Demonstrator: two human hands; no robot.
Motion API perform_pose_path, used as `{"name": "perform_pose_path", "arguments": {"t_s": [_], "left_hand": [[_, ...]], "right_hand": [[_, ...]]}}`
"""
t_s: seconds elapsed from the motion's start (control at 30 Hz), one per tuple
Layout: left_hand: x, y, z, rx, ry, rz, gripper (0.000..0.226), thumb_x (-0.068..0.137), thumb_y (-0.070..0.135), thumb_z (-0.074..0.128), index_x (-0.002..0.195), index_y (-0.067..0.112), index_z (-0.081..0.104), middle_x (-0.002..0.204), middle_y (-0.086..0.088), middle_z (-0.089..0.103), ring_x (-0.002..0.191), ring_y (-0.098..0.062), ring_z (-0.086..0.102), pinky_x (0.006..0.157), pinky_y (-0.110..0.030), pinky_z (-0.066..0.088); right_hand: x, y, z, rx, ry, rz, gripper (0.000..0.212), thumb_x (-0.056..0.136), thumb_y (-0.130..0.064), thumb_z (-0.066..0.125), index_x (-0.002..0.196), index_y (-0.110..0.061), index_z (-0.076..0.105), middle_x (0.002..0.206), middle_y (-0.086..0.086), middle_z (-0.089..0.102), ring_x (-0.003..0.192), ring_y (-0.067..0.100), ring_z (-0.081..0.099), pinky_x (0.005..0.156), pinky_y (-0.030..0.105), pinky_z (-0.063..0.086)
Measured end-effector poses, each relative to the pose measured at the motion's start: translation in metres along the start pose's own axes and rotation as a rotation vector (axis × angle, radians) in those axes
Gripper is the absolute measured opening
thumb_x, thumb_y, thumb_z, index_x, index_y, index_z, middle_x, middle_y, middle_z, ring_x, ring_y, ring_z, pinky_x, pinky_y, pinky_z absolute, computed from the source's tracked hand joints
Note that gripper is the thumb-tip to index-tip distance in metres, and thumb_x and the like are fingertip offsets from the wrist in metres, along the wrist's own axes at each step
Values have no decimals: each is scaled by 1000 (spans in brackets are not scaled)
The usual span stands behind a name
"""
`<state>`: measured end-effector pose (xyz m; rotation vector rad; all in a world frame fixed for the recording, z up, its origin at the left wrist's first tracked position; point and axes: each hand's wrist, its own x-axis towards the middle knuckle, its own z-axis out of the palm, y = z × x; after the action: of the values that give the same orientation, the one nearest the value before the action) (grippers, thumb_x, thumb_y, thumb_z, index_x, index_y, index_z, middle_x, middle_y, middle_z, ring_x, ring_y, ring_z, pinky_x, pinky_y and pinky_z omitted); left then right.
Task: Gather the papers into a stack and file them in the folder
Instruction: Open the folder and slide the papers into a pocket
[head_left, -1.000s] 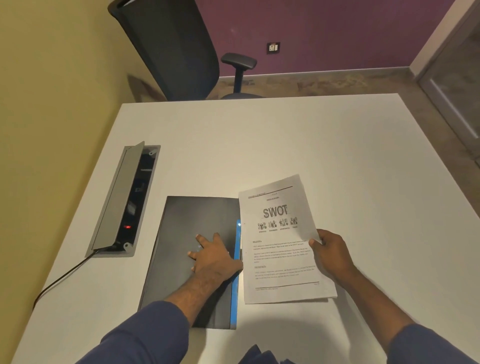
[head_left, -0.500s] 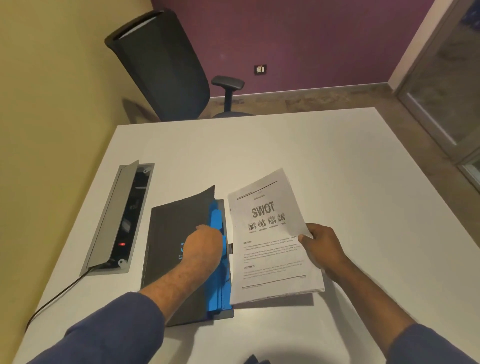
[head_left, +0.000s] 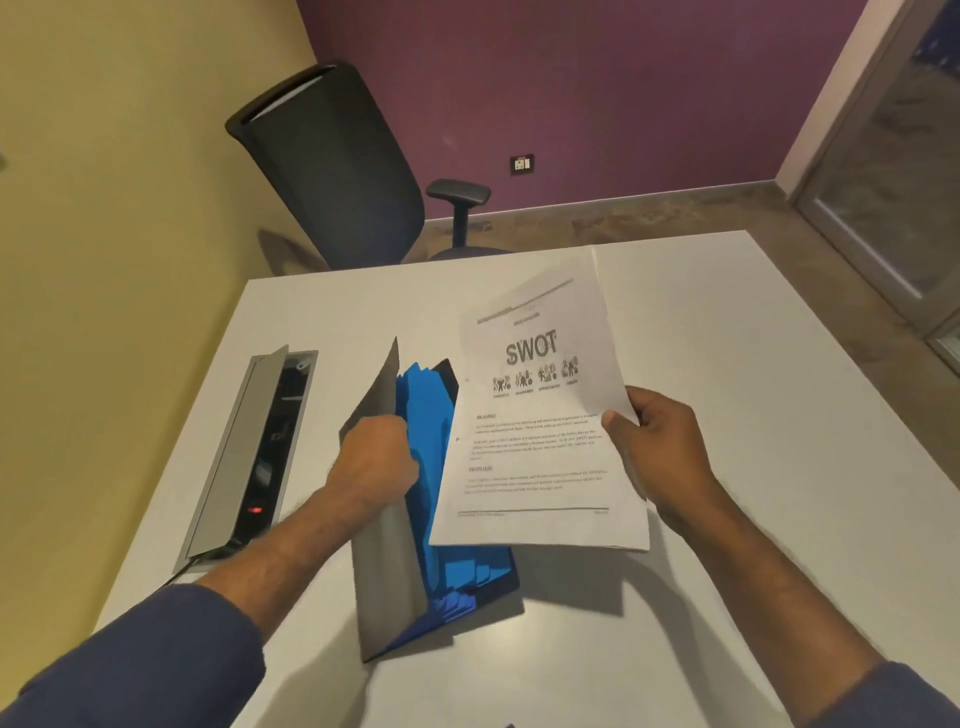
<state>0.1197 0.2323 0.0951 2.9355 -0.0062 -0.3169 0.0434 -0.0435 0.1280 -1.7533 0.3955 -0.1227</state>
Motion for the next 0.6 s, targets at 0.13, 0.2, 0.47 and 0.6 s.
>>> {"name": "perform_pose_path", "arguments": {"t_s": [0.13, 0.2, 0.47, 0.6], "left_hand": [[-2, 1, -1, -193, 65, 39, 25, 84, 17, 70, 108, 12, 66, 88, 6, 64, 54, -4, 52, 40, -9, 34], [-5, 4, -2, -223, 61, 46, 29, 83, 17, 71, 111, 12, 66, 76, 17, 56, 52, -3, 52, 36, -6, 31], [-13, 13, -7, -296, -1, 55, 35, 77, 9, 70, 112, 9, 67, 68, 20, 48, 46, -9, 60, 29, -5, 33], [-16, 15, -7, -298, 14, 73, 39, 77, 10, 73, 114, 6, 65, 89, 1, 69, 51, -7, 59, 30, -5, 33]], "right_hand": [[-7, -30, 2, -3, 49, -124, 37, 92, -9, 56, 91, -42, 70, 89, -26, 74, 82, 2, 72, 71, 23, 58], [-10, -42, 3, -25, 85, -174, 29, 93, -11, 55, 103, -32, 72, 94, -22, 75, 84, 4, 72, 73, 25, 59], [-25, -85, 9, -29, 178, -448, 28, 97, -15, 50, 107, -35, 65, 95, -24, 69, 89, 4, 70, 69, 15, 57], [-31, -84, 24, -80, 106, -463, 35, 95, -11, 52, 108, -41, 64, 90, -25, 67, 89, -2, 68, 67, 9, 53]]}}
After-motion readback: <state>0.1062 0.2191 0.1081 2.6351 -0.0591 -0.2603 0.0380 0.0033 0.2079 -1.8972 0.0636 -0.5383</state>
